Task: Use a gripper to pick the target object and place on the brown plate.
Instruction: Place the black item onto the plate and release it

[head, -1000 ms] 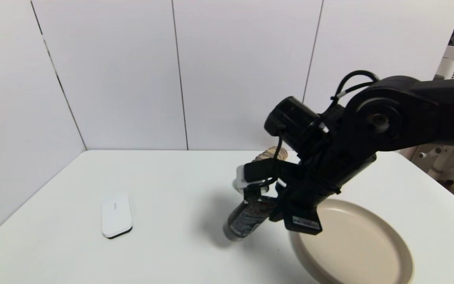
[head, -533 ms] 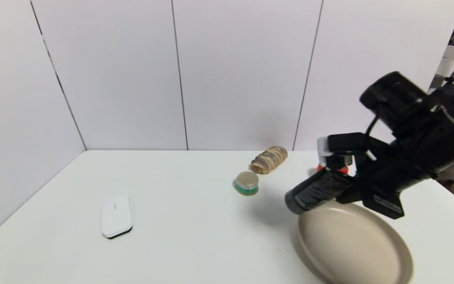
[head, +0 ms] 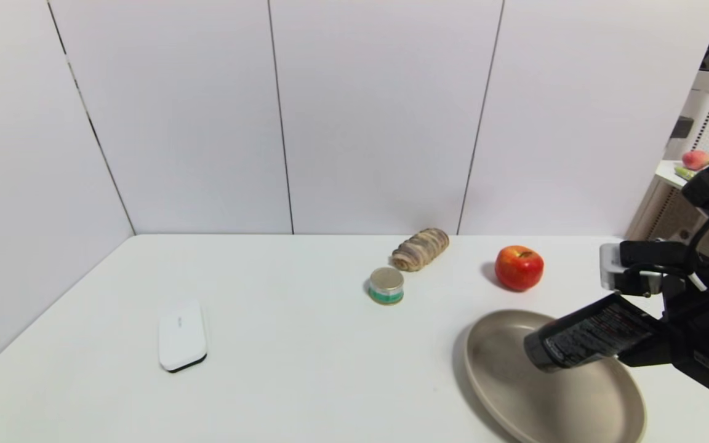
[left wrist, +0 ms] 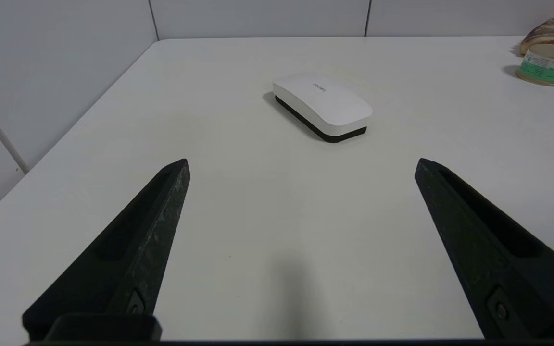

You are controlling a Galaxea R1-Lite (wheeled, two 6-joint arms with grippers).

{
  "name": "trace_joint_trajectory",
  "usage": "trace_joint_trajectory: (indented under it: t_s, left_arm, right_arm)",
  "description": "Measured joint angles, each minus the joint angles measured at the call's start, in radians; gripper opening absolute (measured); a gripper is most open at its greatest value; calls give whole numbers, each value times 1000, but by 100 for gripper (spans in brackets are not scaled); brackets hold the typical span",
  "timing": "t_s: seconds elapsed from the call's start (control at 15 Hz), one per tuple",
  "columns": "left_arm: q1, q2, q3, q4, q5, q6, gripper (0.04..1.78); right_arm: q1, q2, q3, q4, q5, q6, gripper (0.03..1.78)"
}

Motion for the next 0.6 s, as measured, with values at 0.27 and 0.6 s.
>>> trace_joint_trajectory:
  t_s: [0.27,0.6]
  left_arm:
    - [0,0,0,0,0,0,169]
    - [0,0,0,0,0,0,169]
  right_arm:
    - [-38,5,31,-4,-8,-5,39]
    - [-45,4,44,-3,-3,-1,102]
